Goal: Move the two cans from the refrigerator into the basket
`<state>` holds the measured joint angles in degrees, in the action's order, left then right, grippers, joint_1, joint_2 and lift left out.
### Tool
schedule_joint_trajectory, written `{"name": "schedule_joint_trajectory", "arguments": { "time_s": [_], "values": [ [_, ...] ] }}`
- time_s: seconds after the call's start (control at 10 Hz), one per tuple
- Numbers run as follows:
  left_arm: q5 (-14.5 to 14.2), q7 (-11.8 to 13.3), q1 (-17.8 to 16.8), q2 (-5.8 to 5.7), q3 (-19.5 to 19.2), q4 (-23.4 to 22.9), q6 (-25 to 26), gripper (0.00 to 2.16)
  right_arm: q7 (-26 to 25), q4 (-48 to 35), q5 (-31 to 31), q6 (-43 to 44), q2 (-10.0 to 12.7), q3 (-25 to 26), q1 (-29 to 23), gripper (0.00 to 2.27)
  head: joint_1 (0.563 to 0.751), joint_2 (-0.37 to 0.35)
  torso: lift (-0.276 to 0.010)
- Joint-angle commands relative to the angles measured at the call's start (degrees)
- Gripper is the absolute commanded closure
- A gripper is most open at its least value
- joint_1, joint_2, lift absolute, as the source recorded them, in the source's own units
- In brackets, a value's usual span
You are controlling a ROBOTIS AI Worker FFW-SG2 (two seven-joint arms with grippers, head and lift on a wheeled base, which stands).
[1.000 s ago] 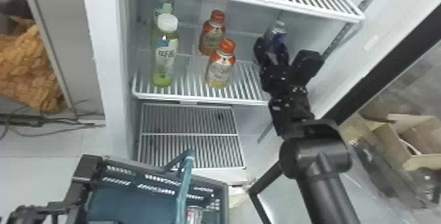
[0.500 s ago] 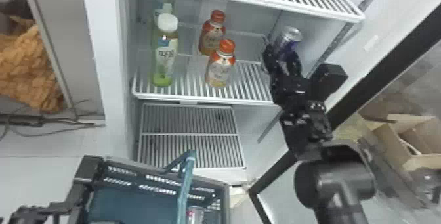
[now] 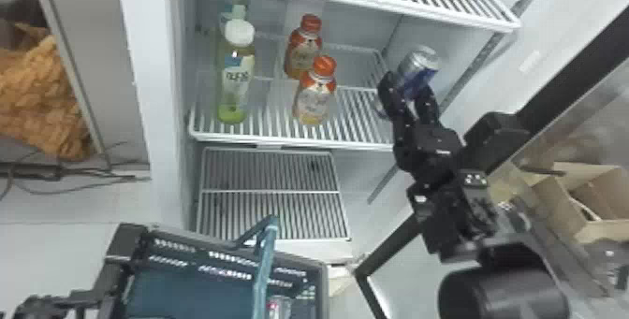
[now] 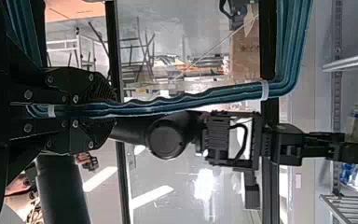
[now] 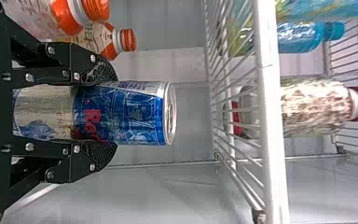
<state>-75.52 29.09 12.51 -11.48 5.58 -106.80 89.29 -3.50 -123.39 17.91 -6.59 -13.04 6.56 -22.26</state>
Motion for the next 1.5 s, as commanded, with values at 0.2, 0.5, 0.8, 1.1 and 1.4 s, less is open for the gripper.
{"name": "schedule_joint_trajectory", "arguments": {
  "time_s": [0.2, 0.5, 0.8, 1.1, 1.4],
  "values": [
    [0.00, 0.00, -0.14, -0.12, 0.13, 0.00, 0.74, 1.21, 0.16, -11.96, 1.86, -4.38, 0.73, 3.04, -10.50, 0.88, 0.695, -0.350, -0.266],
    [0.00, 0.00, -0.14, -0.21, 0.13, 0.00, 0.74, 1.21, 2.01, -19.55, 5.63, -10.42, 2.40, 4.98, -18.52, 0.88, 0.695, -0.350, -0.266],
    [0.80, 0.00, -0.14, -0.12, -0.33, 0.00, 0.74, 1.21, 4.56, -23.91, 8.26, -17.74, 4.51, 7.49, -22.88, 0.88, 0.695, -0.350, -0.266],
    [0.80, 0.00, -0.14, 0.05, -0.44, 0.00, 0.74, 1.21, 9.48, -26.02, 12.03, -29.13, 5.04, 7.61, -24.71, 0.86, 0.695, -0.350, -0.266],
    [0.68, 0.00, 0.00, 0.05, -0.21, 0.00, 0.74, 1.21, 10.36, -27.99, 16.03, -37.70, 4.95, 6.81, -25.41, 0.85, 0.695, -0.350, -0.266]
  ]
}}
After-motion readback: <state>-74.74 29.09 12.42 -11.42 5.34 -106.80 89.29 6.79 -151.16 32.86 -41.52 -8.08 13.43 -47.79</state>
